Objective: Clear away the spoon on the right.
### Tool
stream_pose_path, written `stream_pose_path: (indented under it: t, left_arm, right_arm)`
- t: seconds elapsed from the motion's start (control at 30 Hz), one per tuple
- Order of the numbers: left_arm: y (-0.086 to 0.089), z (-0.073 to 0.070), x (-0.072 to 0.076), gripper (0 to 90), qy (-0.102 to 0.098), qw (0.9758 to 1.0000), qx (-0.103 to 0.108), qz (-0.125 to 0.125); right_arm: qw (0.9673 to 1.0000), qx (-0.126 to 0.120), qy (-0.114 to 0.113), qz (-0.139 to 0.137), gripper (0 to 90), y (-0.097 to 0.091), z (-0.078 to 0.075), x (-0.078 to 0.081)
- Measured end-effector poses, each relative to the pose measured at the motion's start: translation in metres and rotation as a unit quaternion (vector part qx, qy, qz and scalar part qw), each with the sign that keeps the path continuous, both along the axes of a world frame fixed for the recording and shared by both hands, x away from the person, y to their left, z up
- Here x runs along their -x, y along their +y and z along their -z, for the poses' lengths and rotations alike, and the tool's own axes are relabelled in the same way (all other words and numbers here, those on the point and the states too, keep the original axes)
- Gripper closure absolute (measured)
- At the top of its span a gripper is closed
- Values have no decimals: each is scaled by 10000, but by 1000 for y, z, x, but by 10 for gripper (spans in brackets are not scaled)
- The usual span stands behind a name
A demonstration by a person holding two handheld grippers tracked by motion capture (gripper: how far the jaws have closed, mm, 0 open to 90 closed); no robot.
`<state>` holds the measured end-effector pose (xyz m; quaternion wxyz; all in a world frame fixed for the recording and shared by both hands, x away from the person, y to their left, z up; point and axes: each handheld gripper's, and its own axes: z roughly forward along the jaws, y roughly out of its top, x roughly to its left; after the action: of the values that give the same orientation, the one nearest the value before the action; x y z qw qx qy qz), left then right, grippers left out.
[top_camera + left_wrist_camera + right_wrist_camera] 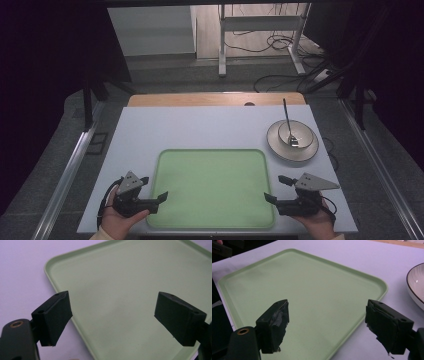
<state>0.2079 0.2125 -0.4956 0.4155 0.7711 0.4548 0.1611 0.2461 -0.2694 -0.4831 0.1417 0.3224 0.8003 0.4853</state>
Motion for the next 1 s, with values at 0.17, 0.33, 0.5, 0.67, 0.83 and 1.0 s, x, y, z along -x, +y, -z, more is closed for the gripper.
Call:
stream_pose_path:
  t: [0.17,0.33,0.5,0.67,0.83,1.0]
  left_arm:
    - [2,-2,1,140,-37,10000,14,11]
    - [2,-4,3,140,-92,9999,14,44]
    - [4,-5,2,141,-83,9999,55,27]
    - [4,-5,2,143,-75,9999,84,-3]
    - [3,-5,2,143,-69,10000,56,28]
    - [5,-5,3,144,-80,9999,72,1]
  right_arm:
    - [10000,57,6,-43,191,3,-4,0]
    - [9998,149,-19,-103,191,12,-16,-4]
    - [10000,35,-9,-64,191,15,-25,-7]
    - [10000,60,-48,-57,194,17,-31,-9]
    - [9999,-36,-79,75,203,13,-46,-14]
    - [9997,88,-131,162,218,14,-62,-23]
